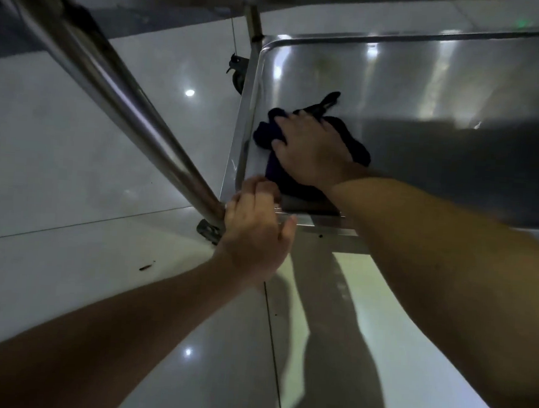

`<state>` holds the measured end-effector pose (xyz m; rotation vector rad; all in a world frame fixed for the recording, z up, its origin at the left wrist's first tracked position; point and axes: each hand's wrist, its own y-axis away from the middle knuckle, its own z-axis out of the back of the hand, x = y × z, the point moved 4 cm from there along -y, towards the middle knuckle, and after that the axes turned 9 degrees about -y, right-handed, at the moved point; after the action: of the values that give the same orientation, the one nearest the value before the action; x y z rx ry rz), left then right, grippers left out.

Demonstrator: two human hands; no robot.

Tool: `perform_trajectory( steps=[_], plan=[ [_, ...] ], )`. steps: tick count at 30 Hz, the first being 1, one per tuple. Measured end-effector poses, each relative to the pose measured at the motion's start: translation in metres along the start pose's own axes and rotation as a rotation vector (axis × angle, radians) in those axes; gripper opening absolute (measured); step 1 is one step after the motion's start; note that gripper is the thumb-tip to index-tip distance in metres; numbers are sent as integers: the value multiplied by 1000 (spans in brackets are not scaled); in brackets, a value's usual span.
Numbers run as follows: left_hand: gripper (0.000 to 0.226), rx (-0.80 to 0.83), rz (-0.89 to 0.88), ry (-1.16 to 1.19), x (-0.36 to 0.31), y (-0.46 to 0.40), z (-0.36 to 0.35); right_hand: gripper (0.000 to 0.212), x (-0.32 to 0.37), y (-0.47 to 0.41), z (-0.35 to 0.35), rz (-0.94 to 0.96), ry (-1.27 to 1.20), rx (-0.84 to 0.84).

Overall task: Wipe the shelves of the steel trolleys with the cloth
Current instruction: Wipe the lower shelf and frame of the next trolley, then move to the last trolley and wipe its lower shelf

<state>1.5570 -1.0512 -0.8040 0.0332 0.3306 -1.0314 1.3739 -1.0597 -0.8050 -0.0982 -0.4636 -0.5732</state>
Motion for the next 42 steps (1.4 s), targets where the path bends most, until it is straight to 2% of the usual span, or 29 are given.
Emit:
perform_trajectory(
  steps=[3,7,10,13,18,23,29,31,37,42],
  plan=[
    [31,-173,-118,94,8,7,14,56,24,7,-12,156,-37,102],
    [21,-252,-238,161,14,20,26,57,26,32,-18,289,4,193],
    [14,-184,-262,242,13,26,28,62,22,59,-19,401,59,249],
    [19,-26,-135,357,16,27,24,62,17,82,-11,492,77,252],
    [25,21,-93,256,5,28,27,47,6,113,6,532,175,205],
    [30,52,-29,168,2,28,26,41,-17,145,26,462,242,124],
    [18,129,17,52,-1,31,22,40,-37,162,48,364,352,209],
    [9,215,-3,-13,-3,29,16,41,-48,170,54,338,392,236],
    [17,625,-58,-261,-13,38,-5,46,-65,202,77,132,374,326],
    [19,705,-111,-389,-40,59,28,40,-57,276,83,-218,159,596]
  ],
)
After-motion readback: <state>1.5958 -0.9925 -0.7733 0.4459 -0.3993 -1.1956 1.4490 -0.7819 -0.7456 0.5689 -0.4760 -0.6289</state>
